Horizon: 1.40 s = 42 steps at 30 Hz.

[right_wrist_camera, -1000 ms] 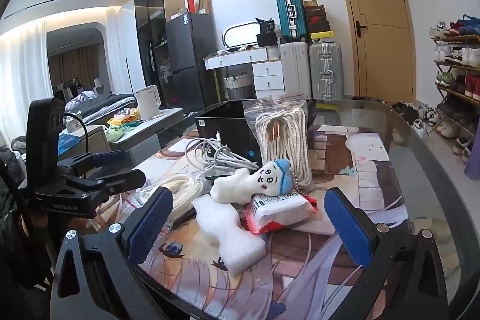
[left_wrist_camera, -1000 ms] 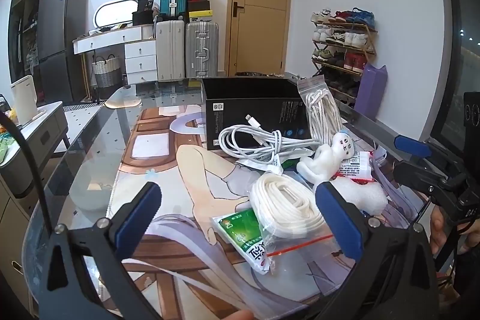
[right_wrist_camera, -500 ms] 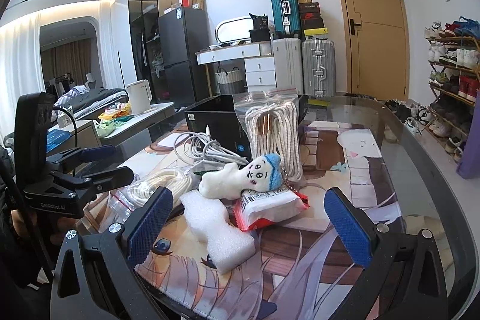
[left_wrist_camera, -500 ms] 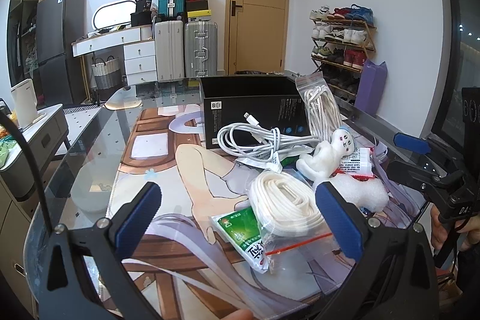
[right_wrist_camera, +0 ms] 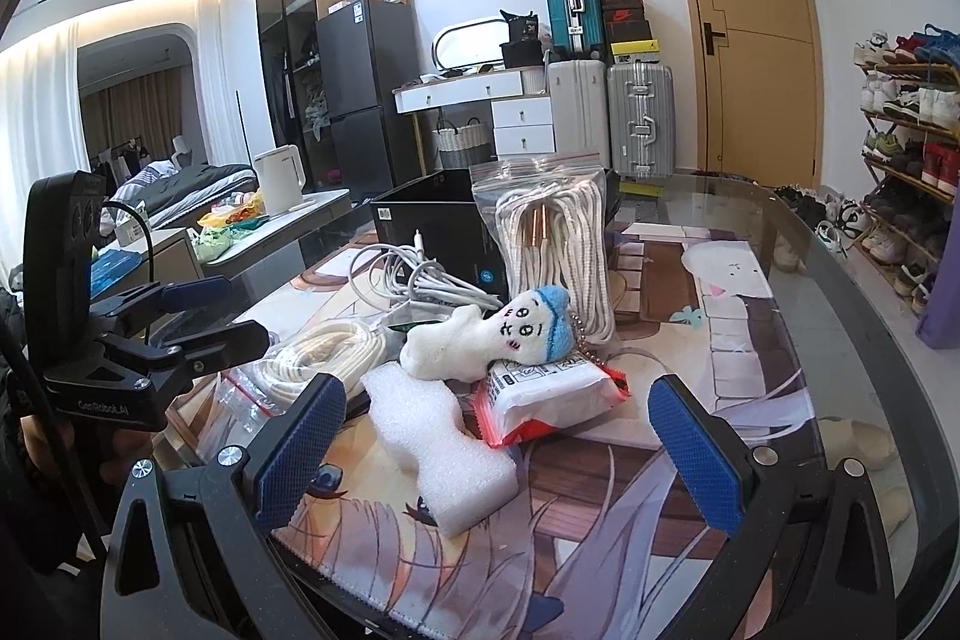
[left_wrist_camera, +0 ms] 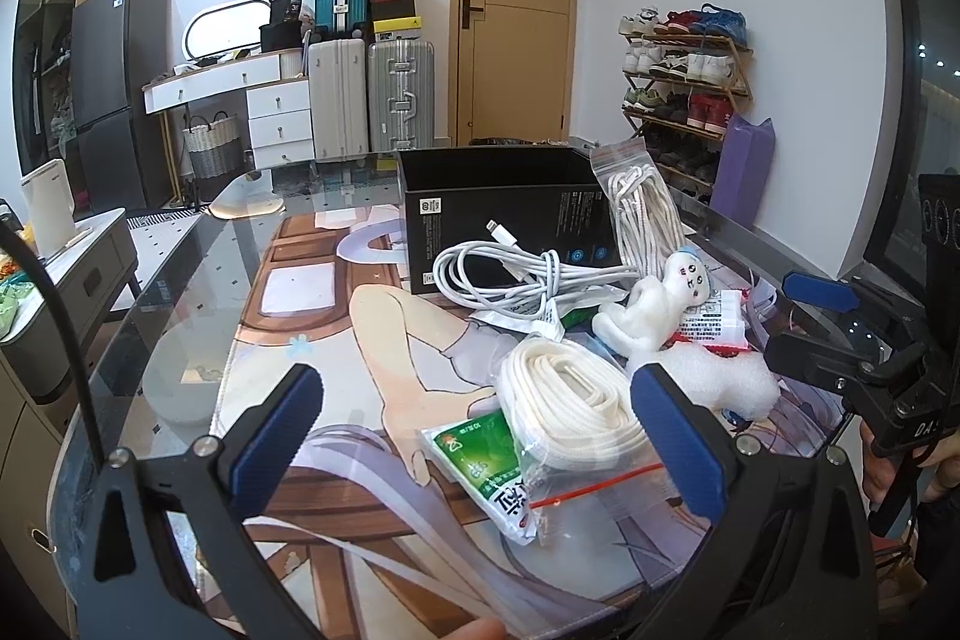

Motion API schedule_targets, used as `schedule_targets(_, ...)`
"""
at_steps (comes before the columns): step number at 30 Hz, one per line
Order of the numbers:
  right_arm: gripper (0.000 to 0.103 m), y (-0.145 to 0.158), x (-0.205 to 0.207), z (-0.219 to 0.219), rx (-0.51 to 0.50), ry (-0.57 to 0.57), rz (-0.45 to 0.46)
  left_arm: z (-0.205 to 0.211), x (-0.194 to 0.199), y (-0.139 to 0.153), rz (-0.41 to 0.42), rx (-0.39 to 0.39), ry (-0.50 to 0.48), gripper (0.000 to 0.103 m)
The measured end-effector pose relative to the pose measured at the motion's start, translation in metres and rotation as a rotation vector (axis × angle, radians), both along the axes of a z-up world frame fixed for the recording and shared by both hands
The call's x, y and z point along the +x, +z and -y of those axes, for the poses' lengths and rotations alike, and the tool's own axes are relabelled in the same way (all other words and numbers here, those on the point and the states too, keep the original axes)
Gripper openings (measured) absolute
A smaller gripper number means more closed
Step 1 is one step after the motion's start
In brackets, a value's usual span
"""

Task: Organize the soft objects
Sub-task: 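Move the right gripper toward the white foam block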

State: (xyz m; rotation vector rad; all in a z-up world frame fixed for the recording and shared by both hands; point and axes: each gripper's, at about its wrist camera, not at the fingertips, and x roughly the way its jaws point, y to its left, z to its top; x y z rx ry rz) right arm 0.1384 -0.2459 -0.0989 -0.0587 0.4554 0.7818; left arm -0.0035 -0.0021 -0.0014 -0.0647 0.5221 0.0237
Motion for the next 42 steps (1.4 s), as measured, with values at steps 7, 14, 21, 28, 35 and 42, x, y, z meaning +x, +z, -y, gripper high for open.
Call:
schedule_targets(7,0.103,-0.001,0.002,-0.001,-0.003,-0.011,-0.006,0.0,0.001,-0.001,-0.002,0.001,0.001,0.103)
schedule_targets(14,0.103,-0.002,0.004,0.001,-0.004,-0.017,-0.007,0.0,0.001,-0.002,-0.005,0.003,-0.002,0.103)
schedule_targets(21,0.103,-0.006,0.008,-0.002,-0.047,-0.034,-0.014,0.001,0.002,-0.003,-0.009,0.001,-0.004,0.103)
schedule_targets(28,0.103,-0.012,0.015,-0.009,-0.09,-0.034,-0.05,0.001,0.002,-0.004,-0.015,0.002,-0.006,0.103)
schedule_targets(35,0.103,-0.02,0.015,-0.018,-0.152,-0.031,-0.058,0.002,0.003,-0.005,-0.022,0.01,-0.009,0.103)
schedule_targets(42,0.103,-0.028,0.02,-0.014,-0.204,-0.049,-0.069,-0.001,0.005,-0.004,-0.026,0.004,0.0,0.103)
